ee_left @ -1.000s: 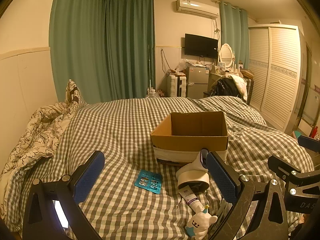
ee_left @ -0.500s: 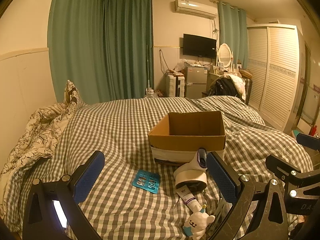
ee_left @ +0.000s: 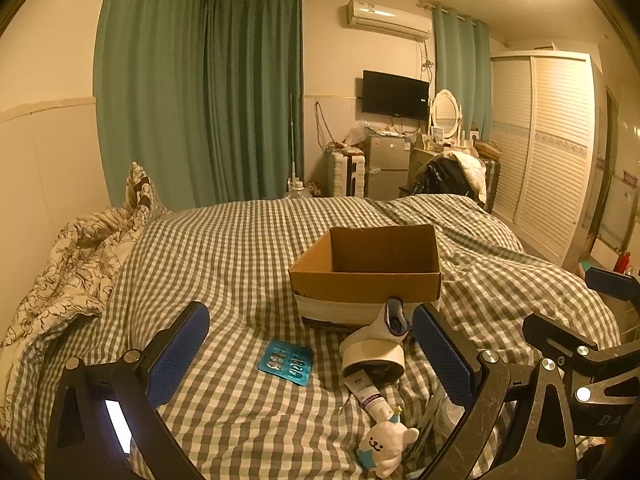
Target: Organize objects
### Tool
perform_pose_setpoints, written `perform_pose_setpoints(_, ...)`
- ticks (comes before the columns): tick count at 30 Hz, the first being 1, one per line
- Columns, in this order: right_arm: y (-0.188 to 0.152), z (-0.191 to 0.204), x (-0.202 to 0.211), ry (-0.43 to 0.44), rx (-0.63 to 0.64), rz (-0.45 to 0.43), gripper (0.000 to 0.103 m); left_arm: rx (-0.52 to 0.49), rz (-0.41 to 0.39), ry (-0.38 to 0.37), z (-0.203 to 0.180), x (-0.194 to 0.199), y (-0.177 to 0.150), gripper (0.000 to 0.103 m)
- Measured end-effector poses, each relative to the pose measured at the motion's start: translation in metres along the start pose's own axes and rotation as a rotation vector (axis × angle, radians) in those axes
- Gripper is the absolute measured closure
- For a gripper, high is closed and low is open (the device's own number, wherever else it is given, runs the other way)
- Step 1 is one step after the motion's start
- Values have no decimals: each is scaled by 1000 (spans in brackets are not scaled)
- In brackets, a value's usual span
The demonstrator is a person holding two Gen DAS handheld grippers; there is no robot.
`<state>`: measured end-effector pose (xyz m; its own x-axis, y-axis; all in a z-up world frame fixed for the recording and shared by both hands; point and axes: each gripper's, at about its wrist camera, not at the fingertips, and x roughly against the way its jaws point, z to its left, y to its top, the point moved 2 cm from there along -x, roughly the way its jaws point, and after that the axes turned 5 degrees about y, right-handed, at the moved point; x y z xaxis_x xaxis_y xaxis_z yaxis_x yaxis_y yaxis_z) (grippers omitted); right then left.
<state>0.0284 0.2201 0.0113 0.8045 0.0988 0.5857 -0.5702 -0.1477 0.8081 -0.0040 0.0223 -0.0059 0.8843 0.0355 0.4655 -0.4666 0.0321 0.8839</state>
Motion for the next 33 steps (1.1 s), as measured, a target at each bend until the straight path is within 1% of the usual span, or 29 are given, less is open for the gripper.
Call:
perform_pose_setpoints(4,-2,-2,0,11,0,4,0,0,29,-16,-5,-3,-5,0)
perform_pose_setpoints(7,-7,-4,-2,24,3,18,0,-13,86,-15,-10,-15,-15,0)
perform_pose_setpoints(10,-14,-9,-9,23,0,48,0,-21,170,-16,-16,-31,-33,0)
perform_pose_setpoints(12,-19,-13,-13,25,-10,68,0,-25,208,-13,-18,-39,-44,0)
perform_pose_setpoints(16,-32,-16,-23,29,-5,108,0,-58,306,-44,-33,-53,-74,0)
perform_pose_setpoints(20,-44,-18,-32,35,6,146,0,-123,366,-63,-51,-56,-101,0)
perform_pose_setpoints(23,-51,-18,-37,44,7,168,0,-160,397,-78,-63,-59,-115,2)
perform_pose_setpoints(26,-58,-14,-43,56,22,187,0,-187,414,-86,-70,-68,-123,16)
perform_pose_setpoints(28,-63,-10,-47,65,35,206,0,-203,433,-102,-74,-76,-131,41)
perform_pose_setpoints(29,-65,-8,-50,69,41,215,0,-199,458,-123,-75,-81,-135,47)
perform_pose_setpoints(30,-68,-5,-54,74,51,229,0,-187,477,-151,-74,-84,-138,56)
perform_pose_setpoints(31,-70,-3,-57,79,56,239,0,-171,489,-173,-72,-86,-139,56)
perform_pose_setpoints(33,-72,3,-62,96,73,259,0,-154,477,-193,-64,-85,-135,56)
